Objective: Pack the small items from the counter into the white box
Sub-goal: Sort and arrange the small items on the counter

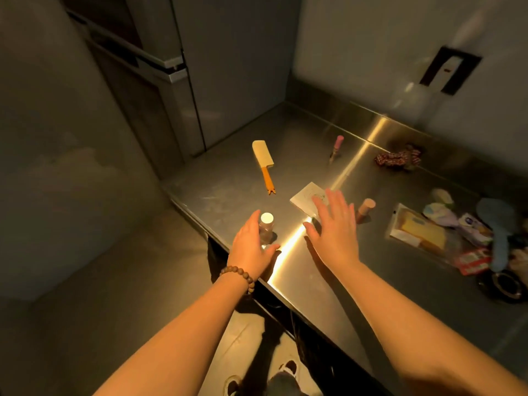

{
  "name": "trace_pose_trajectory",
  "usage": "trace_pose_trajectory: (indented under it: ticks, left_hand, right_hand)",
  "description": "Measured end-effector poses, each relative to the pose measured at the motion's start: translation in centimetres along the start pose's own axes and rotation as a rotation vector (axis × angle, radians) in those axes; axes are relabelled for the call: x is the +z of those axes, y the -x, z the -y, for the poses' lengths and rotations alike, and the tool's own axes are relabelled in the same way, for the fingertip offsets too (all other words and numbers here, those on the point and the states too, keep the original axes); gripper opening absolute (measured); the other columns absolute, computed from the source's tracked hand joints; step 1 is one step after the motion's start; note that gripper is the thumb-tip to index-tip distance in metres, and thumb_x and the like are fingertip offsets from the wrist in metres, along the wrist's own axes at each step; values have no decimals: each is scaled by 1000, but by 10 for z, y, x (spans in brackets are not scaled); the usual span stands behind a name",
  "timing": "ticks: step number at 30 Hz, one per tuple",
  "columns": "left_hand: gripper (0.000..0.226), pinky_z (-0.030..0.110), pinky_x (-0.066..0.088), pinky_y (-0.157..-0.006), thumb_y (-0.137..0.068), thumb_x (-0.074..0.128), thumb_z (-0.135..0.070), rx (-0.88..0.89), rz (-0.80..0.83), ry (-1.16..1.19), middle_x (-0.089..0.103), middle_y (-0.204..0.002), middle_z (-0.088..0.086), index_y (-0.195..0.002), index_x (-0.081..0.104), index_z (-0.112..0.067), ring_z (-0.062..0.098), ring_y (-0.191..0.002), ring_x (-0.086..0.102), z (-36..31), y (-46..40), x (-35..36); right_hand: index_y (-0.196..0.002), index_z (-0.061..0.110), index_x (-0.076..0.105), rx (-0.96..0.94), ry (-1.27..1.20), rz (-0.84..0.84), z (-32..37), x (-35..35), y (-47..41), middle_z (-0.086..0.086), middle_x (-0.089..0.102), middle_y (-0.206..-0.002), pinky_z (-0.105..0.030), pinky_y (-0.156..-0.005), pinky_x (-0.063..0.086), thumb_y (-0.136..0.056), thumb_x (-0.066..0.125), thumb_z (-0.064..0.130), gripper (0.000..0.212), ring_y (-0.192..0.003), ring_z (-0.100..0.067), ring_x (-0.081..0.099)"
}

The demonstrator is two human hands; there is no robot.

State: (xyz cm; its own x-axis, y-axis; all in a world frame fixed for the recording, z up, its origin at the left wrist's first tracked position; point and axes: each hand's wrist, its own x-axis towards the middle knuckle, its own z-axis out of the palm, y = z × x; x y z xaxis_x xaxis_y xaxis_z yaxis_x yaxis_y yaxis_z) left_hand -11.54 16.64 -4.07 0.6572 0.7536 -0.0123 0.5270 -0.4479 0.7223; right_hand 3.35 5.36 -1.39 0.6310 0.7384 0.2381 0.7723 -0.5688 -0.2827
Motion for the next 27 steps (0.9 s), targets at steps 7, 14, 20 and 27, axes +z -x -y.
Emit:
trace_pose_trajectory:
  ticks: [7, 14, 20, 27]
  left_hand:
    - [28, 27, 42, -66, -86, 61, -31, 106, 22, 0, 59, -88, -2, -108, 45, -23, 17, -77, 55, -23, -44, 16]
    - [28, 35, 52, -76, -85, 62, -33, 232, 59, 9, 63, -93, 0, -105, 43, -29, 20, -85, 60, -92, -109, 55]
    - [29, 35, 49, -78, -81, 67, -29, 360, 108, 80, 62, -93, 1, -106, 52, -27, 21, -87, 58, -162, -147, 92]
    - [37, 29, 45, -79, -76, 73, -22, 473, 291, 183, 64, -102, 2, -110, 60, -22, 17, -95, 57, -259, -198, 161]
  right_hand:
    - [-149, 29, 19, 280, -23, -55, -71, -5, -23, -7, 7, -160, -50, -114, 22, -84, 66, 42, 81, -146, -30, 10]
    - [-139, 32, 34, 428, -304, 42, -109, 10, -37, -3, 57, -127, -36, -83, 54, -93, 57, 28, 52, -112, -24, 60]
    - [-113, 27, 45, 539, -419, -89, -147, -26, -64, 0, 63, -95, -38, -78, 55, -91, 59, 31, 26, -90, -19, 63]
    - [-102, 24, 55, 592, -445, -378, -252, -84, -90, 10, 52, -93, -17, -70, 38, -85, 67, 15, 23, -87, -3, 52]
